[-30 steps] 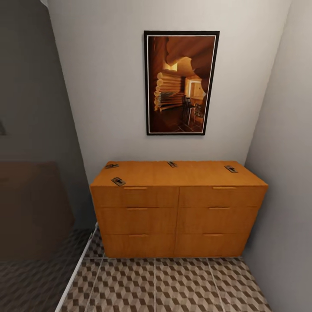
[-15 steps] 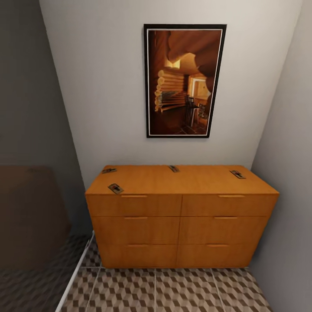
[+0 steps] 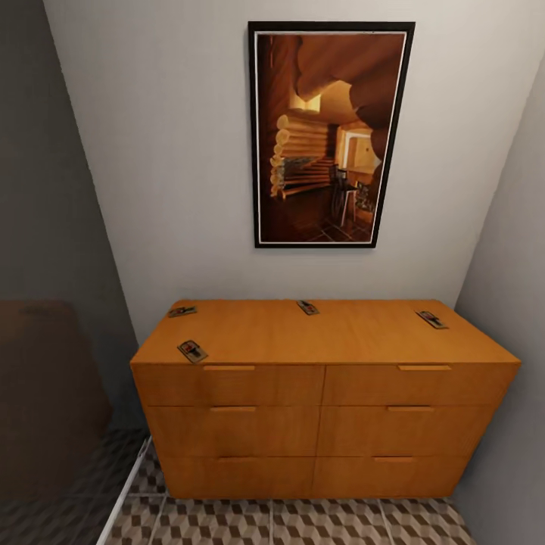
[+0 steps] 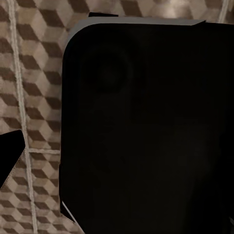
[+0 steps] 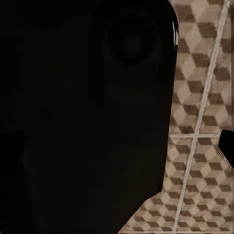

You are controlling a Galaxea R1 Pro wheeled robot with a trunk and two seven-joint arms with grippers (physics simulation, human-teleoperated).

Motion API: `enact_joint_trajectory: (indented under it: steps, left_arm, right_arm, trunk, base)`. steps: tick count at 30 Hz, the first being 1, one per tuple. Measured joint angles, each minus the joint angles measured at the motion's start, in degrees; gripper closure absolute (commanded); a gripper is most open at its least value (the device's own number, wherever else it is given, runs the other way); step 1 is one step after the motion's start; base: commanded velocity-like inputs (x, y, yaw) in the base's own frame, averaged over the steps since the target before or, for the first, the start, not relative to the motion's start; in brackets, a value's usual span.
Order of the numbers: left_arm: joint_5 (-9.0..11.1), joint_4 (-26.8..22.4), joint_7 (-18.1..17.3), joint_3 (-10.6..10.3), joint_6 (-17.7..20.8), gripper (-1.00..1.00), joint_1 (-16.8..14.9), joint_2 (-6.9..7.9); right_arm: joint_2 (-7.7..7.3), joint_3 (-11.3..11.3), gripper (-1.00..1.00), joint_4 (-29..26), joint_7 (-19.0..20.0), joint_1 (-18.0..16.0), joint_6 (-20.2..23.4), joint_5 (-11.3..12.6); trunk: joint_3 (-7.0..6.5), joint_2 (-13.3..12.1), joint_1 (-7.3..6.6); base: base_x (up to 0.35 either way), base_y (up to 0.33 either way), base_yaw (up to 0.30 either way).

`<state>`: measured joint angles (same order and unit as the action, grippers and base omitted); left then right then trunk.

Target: Take the four mousetraps from the cabinet in the bathroom and place them on the bathroom floor. Make sure all four end up on the same floor surface, and ensure that at least two of them are either under or directly next to the same bathroom sink.

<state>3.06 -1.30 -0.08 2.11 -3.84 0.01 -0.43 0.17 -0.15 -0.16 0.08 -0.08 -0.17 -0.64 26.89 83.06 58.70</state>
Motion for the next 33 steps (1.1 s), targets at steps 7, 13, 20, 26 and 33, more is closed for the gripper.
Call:
enact_joint_trajectory:
  steps: [7,13,20,26,33]
  left_arm:
    - [0.04,0.0,0.0,0.0,0.0,-1.0,0.0,0.01]
    - [0.0,0.01,0.0,0.0,-0.05,-1.0,0.03,-0.02]
    - [-0.02,0.0,0.0,0.0,-0.02,-1.0,0.0,-0.01]
    - [0.0,0.0,0.0,0.0,-0.01,-1.0,-0.01,0.0]
    - [-0.02,0.0,0.0,0.0,-0.02,-1.0,0.0,0.01]
  right_arm:
    - [0.0,-0.03,-1.0,0.0,0.0,0.0,0.01,0.0]
    - [0.0,-0.01,-1.0,0.0,0.0,0.0,0.01,0.0]
    - [0.0,-0.01,-1.0,0.0,0.0,0.0,0.01,0.0]
    - [0.0,-0.01,-1.0,0.0,0.0,0.0,0.01,0.0]
    - [0.0,-0.04,-1.0,0.0,0.0,0.0,0.01,0.0]
  trunk:
    - [0.0,0.0,0.01]
    - [0.0,0.0,0.03]
    - [0.0,-0.01,0.03]
    - [0.0,-0.01,0.03]
    - [0.0,0.0,0.03]
  base:
    - [0.257,0.0,0.0]
    - [0.084,0.0,0.0]
    - [0.024,0.0,0.0]
    - [0.005,0.0,0.0]
    - [0.001,0.0,0.0]
